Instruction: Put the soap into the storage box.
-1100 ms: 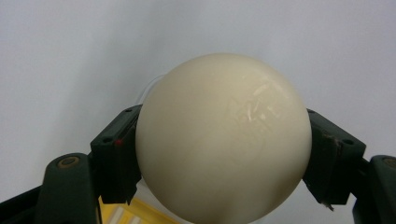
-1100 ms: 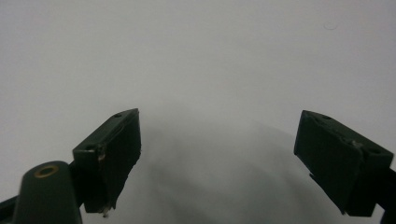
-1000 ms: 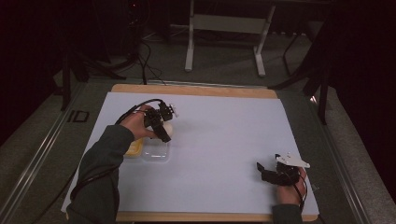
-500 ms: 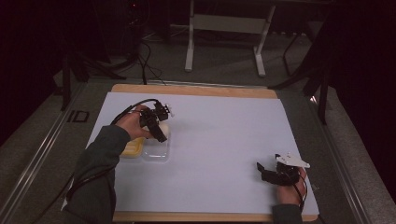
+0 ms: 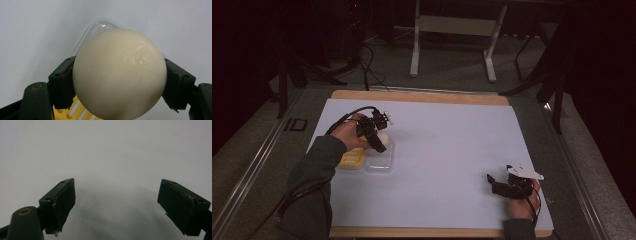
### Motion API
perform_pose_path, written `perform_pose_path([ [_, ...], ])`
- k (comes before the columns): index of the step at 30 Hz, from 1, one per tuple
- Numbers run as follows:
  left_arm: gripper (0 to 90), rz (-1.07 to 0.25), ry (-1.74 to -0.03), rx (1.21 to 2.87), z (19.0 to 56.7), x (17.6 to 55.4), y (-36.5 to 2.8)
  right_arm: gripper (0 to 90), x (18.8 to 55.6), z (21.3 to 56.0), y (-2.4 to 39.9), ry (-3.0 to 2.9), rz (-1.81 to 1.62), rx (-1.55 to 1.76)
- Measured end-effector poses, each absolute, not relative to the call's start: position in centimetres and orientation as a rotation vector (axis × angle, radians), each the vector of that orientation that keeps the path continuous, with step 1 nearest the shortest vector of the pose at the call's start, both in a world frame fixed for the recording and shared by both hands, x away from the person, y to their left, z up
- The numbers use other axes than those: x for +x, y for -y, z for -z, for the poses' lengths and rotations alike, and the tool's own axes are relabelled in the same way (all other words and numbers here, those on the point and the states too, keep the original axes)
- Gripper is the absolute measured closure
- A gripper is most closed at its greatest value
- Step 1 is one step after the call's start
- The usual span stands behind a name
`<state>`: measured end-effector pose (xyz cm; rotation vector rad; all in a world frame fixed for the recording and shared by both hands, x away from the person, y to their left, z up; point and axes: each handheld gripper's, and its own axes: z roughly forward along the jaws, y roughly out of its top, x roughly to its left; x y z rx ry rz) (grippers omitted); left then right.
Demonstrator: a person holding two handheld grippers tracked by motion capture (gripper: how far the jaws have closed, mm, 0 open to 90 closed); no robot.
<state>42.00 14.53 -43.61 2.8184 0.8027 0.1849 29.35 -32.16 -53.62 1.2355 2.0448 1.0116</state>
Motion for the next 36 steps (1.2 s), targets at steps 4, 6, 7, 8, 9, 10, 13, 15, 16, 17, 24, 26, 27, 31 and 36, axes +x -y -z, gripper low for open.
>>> perform_pose_path([
  [4,24.9,-0.187,-0.810,2.821,43.6,42.0,-15.0,14.7,29.4,53.6,32.2,-2.046,-1.011,1.235],
  [6,24.9,-0.189,-0.823,2.814,43.6,41.9,-15.2,14.7,29.4,53.6,32.2,-2.046,-1.011,1.235],
  [7,24.9,-0.191,-0.822,2.817,43.5,41.9,-15.3,14.7,29.4,53.6,32.1,-2.045,-1.011,1.236],
  [8,24.9,-0.194,-0.819,2.818,43.5,41.9,-15.4,14.7,29.4,53.6,32.1,-2.045,-1.011,1.235],
  [9,24.9,-0.193,-0.824,2.817,43.4,41.9,-15.5,14.7,29.4,53.6,32.1,-2.045,-1.011,1.236],
  [10,24.9,-0.195,-0.828,2.814,43.4,41.9,-15.6,14.7,29.4,53.6,32.1,-2.045,-1.011,1.236],
  [13,24.9,-0.201,-0.836,2.809,43.3,41.9,-15.9,14.7,29.4,53.6,32.1,-2.045,-1.010,1.234],
  [15,24.9,-0.206,-0.840,2.807,43.2,41.8,-16.0,14.7,29.4,53.6,32.1,-2.045,-1.010,1.236],
  [16,24.8,-0.207,-0.840,2.808,43.2,41.9,-16.1,14.7,29.4,53.6,32.2,-2.046,-1.011,1.234],
  [17,24.8,-0.209,-0.839,2.807,43.2,41.9,-16.2,14.7,29.4,53.6,32.1,-2.046,-1.011,1.235],
  [24,24.9,-0.217,-0.857,2.797,43.1,41.7,-16.9,14.7,29.3,53.6,32.1,-2.045,-1.011,1.235],
  [26,24.8,-0.218,-0.866,2.793,43.1,41.6,-17.1,14.7,29.3,53.6,32.1,-2.044,-1.011,1.236],
  [27,24.8,-0.220,-0.870,2.786,43.2,41.6,-17.3,14.7,29.3,53.6,32.1,-2.044,-1.011,1.236],
  [31,24.8,-0.226,-0.875,2.785,43.2,41.4,-17.7,14.7,29.3,53.6,32.1,-2.044,-1.010,1.237],
  [36,24.8,-0.228,-0.886,2.789,43.4,41.2,-18.3,14.7,29.3,53.6,32.1,-2.044,-1.010,1.236],
])
